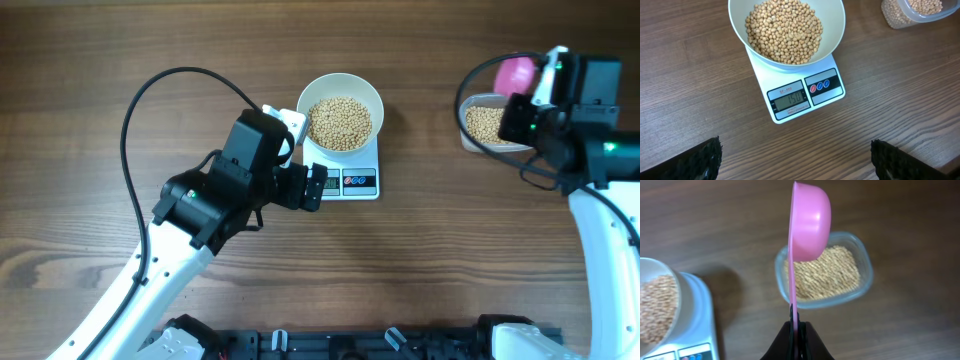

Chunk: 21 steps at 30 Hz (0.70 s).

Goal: Scoop item into bowl and weigh 150g on scale
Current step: 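Move the pink scoop back over the soybean tub and lower it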

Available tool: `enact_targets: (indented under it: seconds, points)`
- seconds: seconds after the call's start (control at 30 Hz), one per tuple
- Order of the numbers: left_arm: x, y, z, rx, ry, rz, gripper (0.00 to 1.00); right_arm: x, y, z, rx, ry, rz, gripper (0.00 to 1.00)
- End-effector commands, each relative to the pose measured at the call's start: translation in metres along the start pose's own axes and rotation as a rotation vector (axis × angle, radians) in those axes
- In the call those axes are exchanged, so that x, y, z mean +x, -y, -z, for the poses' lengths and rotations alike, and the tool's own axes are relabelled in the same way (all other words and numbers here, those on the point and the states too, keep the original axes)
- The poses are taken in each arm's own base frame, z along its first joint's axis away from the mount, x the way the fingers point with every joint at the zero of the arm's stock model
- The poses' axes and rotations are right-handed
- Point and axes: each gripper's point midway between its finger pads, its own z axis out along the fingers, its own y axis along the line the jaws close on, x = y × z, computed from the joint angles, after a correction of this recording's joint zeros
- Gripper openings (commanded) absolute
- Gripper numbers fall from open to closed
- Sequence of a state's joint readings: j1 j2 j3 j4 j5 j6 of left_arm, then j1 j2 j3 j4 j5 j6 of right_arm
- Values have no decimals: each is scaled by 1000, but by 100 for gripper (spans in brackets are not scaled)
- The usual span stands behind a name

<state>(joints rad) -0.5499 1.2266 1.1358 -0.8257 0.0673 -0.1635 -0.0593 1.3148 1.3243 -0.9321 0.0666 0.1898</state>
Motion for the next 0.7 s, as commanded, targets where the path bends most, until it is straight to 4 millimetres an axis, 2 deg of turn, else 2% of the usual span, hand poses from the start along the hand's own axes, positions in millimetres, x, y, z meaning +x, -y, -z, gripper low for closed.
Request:
enact_targets:
  seconds: [0.0, 0.23, 0.37, 0.67]
  points:
    - [1, -1, -1, -10, 1, 6, 100, 12, 6, -15, -8, -89, -49, 4]
    - [1, -1, -1, -10, 1, 5, 100, 32, 10, -37, 29, -206, -130, 4]
    - [1, -1, -1, -10, 1, 6, 100, 42, 22, -47, 113, -253, -209, 4]
    - [1, -1, -1, -10, 1, 6, 100, 52, 22, -71, 131, -319, -211, 5]
